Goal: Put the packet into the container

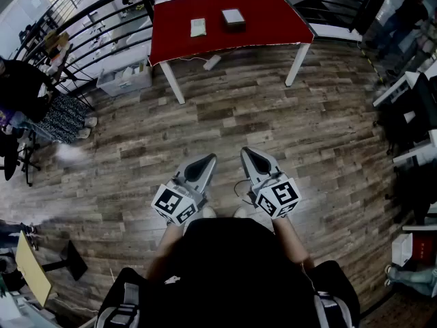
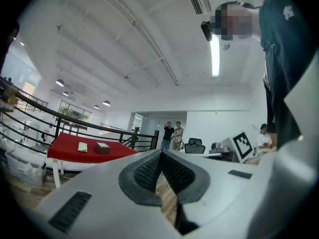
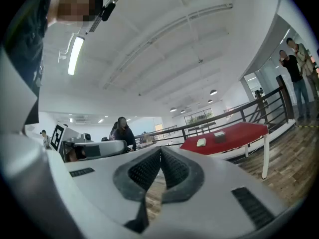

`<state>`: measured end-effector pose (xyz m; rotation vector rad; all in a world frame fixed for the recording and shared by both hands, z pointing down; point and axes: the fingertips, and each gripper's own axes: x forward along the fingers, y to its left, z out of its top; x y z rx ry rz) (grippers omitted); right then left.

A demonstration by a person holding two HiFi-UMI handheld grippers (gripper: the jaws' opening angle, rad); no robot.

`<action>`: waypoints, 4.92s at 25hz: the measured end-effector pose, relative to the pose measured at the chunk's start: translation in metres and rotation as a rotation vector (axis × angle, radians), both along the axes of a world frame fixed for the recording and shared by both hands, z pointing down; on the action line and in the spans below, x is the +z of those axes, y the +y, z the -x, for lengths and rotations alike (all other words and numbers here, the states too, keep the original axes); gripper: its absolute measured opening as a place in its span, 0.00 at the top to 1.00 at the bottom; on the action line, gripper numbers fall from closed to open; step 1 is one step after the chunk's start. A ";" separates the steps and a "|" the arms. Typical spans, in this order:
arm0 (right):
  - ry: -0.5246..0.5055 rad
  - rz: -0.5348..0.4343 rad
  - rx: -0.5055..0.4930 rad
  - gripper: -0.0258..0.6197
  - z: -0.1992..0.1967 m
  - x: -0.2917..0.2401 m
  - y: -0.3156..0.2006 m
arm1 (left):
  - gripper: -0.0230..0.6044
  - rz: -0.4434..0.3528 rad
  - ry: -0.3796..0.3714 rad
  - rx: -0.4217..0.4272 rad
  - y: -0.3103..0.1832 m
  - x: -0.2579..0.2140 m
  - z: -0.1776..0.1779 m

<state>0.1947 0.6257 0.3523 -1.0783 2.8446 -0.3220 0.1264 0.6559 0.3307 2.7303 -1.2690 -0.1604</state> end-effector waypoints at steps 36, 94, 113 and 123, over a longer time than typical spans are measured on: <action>0.060 0.018 0.056 0.93 0.064 0.013 -0.205 | 0.95 0.032 0.007 -0.032 -0.205 -0.004 0.076; 0.012 0.059 0.031 0.93 0.125 0.037 -0.687 | 0.95 0.140 0.030 -0.047 -0.673 0.024 0.124; 0.060 0.111 0.066 0.93 0.177 0.062 -0.788 | 0.95 0.148 0.010 -0.086 -0.785 0.045 0.193; 0.127 0.143 0.099 0.93 0.229 0.066 -0.837 | 0.95 0.152 0.054 -0.033 -0.848 0.052 0.243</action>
